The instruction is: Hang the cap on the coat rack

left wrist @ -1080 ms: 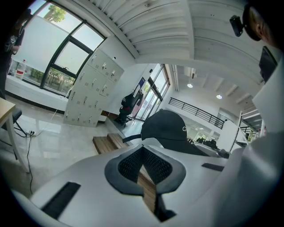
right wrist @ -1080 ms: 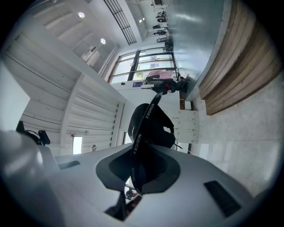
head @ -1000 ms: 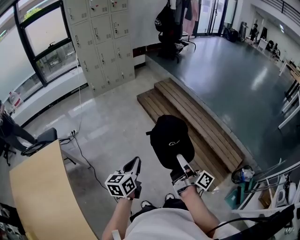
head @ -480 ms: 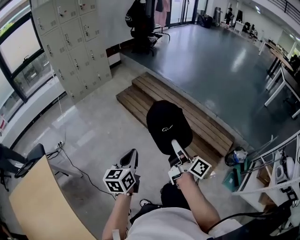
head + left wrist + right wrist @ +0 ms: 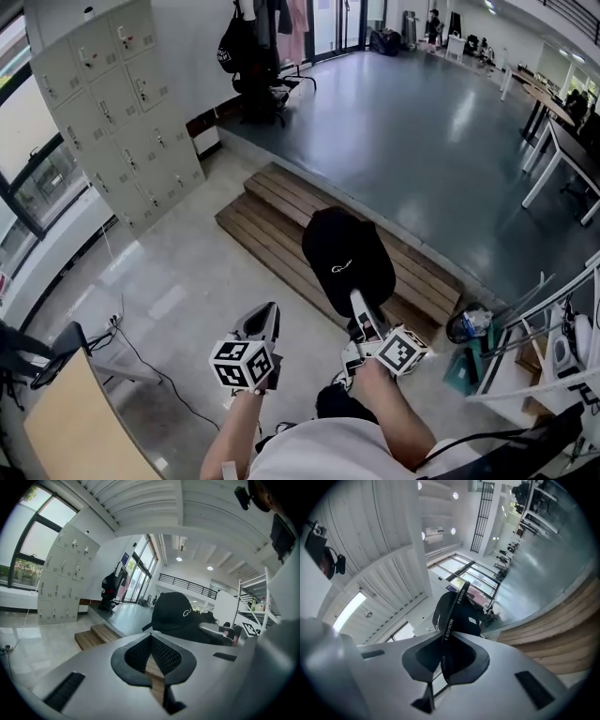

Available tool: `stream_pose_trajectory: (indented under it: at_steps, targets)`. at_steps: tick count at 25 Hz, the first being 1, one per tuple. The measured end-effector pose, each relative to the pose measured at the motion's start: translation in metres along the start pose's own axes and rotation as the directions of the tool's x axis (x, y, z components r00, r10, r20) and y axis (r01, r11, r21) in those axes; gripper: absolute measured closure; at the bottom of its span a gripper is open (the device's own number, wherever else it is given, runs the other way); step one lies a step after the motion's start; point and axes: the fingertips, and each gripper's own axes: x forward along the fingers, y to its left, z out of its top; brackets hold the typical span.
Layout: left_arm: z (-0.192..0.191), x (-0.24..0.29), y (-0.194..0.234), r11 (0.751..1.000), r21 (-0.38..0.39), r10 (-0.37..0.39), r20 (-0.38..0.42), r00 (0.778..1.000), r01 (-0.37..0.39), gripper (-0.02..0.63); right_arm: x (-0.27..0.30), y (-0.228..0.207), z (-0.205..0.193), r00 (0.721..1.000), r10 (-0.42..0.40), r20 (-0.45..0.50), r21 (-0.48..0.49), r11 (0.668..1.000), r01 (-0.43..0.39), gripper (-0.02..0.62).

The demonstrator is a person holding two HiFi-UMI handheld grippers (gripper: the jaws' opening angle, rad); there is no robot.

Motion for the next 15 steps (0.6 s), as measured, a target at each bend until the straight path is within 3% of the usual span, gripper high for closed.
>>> stream_pose_trajectory:
  at_steps: [7, 11, 15]
  targets:
    - [0.016, 0.125, -0.044, 0.994, 0.055, -0.092, -0.053, 0.994, 0.094, 0.602, 0.010, -0.075, 0.079, 0.993, -0.094, 0.069, -0.097, 0.990, 0.101, 0.577]
    - [0.020, 0.190, -0.077, 0.986, 0.096, -0.132, -0.084, 0.988, 0.140, 0.603, 0.010, -0.121, 0.123, 0.976, -0.201, 0.080, -0.213, 0.953, 0.213, 0.577]
    - [0.015, 0.235, -0.103, 0.975, 0.108, -0.179, -0.118, 0.977, 0.192, 0.602, 0.009, -0.154, 0.156, 0.961, -0.246, 0.124, -0.233, 0.935, 0.269, 0.577]
